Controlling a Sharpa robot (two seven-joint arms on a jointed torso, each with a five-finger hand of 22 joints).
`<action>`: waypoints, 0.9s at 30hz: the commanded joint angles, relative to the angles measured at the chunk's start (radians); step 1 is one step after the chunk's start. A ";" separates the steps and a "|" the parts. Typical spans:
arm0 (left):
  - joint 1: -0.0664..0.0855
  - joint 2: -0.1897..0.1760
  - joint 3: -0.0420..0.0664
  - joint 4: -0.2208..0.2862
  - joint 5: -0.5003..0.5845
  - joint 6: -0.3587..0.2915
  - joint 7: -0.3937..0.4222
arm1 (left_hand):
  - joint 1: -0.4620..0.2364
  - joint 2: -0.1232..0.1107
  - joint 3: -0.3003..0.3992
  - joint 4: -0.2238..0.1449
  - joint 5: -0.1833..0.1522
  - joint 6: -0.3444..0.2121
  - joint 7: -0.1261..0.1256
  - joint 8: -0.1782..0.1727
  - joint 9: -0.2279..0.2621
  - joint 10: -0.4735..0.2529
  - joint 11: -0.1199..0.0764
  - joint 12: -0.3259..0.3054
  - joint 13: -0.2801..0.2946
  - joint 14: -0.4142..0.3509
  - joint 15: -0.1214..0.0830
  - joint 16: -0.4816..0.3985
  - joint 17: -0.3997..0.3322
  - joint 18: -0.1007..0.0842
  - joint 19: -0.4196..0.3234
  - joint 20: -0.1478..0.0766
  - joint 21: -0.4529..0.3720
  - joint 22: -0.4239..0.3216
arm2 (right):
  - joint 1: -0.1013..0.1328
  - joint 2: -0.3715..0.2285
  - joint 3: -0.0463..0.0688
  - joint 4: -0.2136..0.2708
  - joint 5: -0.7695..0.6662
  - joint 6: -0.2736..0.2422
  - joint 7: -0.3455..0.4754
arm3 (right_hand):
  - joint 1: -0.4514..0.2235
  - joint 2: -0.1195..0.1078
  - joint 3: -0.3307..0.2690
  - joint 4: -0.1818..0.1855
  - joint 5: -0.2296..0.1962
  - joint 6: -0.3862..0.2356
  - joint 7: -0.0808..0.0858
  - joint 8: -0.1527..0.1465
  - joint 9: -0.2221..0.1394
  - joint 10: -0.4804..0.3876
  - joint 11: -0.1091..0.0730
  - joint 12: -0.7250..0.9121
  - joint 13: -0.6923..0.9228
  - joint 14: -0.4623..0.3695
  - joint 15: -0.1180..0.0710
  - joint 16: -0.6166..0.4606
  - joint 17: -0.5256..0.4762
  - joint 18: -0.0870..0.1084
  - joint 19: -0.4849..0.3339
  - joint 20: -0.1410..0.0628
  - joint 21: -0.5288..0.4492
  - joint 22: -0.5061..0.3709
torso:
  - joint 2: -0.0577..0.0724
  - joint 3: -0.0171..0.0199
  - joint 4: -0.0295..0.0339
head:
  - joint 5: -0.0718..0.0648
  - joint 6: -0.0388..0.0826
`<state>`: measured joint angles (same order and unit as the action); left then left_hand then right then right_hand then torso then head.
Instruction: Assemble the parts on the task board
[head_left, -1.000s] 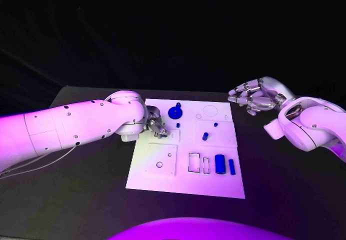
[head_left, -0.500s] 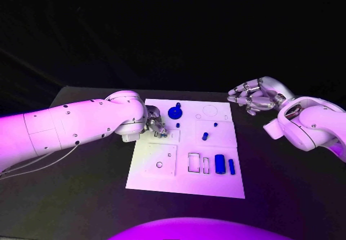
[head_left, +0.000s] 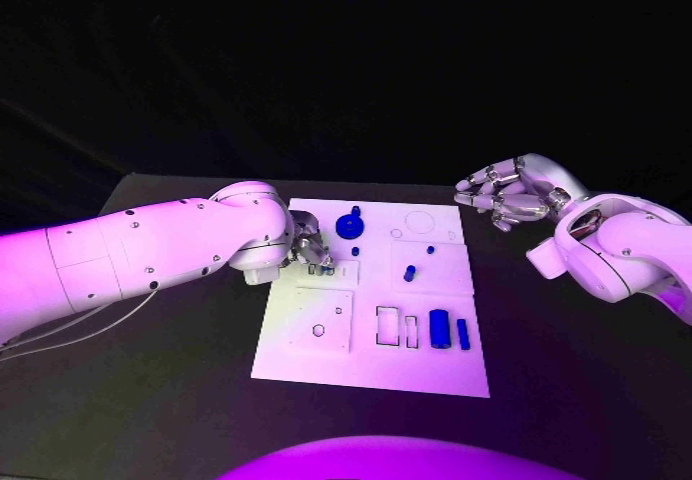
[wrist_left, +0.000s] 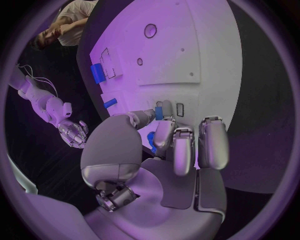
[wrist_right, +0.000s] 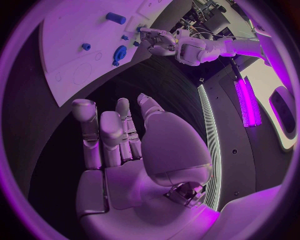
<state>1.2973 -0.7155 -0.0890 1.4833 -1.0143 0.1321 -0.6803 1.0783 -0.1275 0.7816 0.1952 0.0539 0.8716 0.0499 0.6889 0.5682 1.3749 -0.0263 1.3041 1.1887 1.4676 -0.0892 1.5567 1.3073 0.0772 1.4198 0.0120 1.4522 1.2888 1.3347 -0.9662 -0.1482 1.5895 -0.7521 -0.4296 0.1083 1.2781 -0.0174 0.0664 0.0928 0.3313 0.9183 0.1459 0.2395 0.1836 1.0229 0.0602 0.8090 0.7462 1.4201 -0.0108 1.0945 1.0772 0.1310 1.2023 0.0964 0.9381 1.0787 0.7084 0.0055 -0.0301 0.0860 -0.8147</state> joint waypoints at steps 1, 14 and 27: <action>-0.002 0.005 -0.001 0.000 0.033 0.001 0.014 | 0.029 0.015 0.115 -0.108 0.004 -0.005 0.002 -0.005 -0.001 -0.004 0.004 -0.007 0.000 0.097 0.008 0.002 0.245 -0.017 -0.001 0.007 -0.003 0.001 | 0.000 0.000 0.000 0.000 -0.007 0.007 0.000 | -0.008 0.001 0.001 0.007 0.005 -0.007 0.000 0.003 -0.001 0.007 0.001 -0.003 -0.001 0.009 -0.001 -0.003 0.001 0.012 0.006 0.001 -0.006 -0.001 | 0.000 -0.0005 -0.0002 | 0.000 0.000; -0.002 -0.001 0.003 -0.003 0.115 0.013 0.039 | 0.038 0.011 0.133 -0.136 0.003 0.009 0.001 -0.002 -0.003 0.007 0.004 0.002 0.011 0.098 0.010 0.002 0.246 -0.018 0.000 0.011 -0.002 0.005 | -0.001 0.002 0.000 -0.001 -0.007 0.009 0.000 | -0.007 0.000 0.001 0.007 0.006 -0.007 0.000 0.004 -0.002 0.007 0.001 -0.002 -0.003 0.009 -0.001 -0.003 0.001 0.012 0.007 0.001 -0.006 -0.001 | 0.000 -0.0004 -0.0005 | 0.000 0.000; 0.027 -0.006 0.009 -0.026 0.184 0.088 0.046 | 0.030 -0.015 0.135 -0.174 0.003 0.046 -0.009 -0.005 -0.003 0.025 -0.004 0.010 0.022 0.098 0.006 0.003 0.247 -0.020 0.005 0.011 0.004 0.018 | -0.001 0.003 0.000 -0.004 -0.007 0.009 -0.001 | -0.007 0.000 0.001 0.007 0.006 -0.007 0.000 0.004 -0.002 0.007 0.001 -0.002 -0.003 0.009 -0.001 -0.003 0.001 0.012 0.007 0.001 -0.006 -0.001 | 0.000 0.0007 -0.0006 | 0.000 0.001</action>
<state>1.3197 -0.7233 -0.0810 1.4597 -0.8755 0.1610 -0.6533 1.1073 -0.1298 0.7653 0.1776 0.0541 0.8899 0.0623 0.6834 0.5629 1.3923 -0.0325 1.3113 1.2099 1.4639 -0.0854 1.5567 1.3080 0.0773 1.4206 0.0198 1.4522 1.3064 1.3339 -0.9639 -0.1482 1.5866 -0.7521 -0.4278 0.1080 1.2781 -0.0174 0.0664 0.0928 0.3312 0.9183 0.1459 0.2395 0.1836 1.0229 0.0602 0.8090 0.7443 1.4201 -0.0108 1.0945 1.0770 0.1310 1.2023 0.0964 0.9381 1.0788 0.7085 0.0053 -0.0302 0.0851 -0.8145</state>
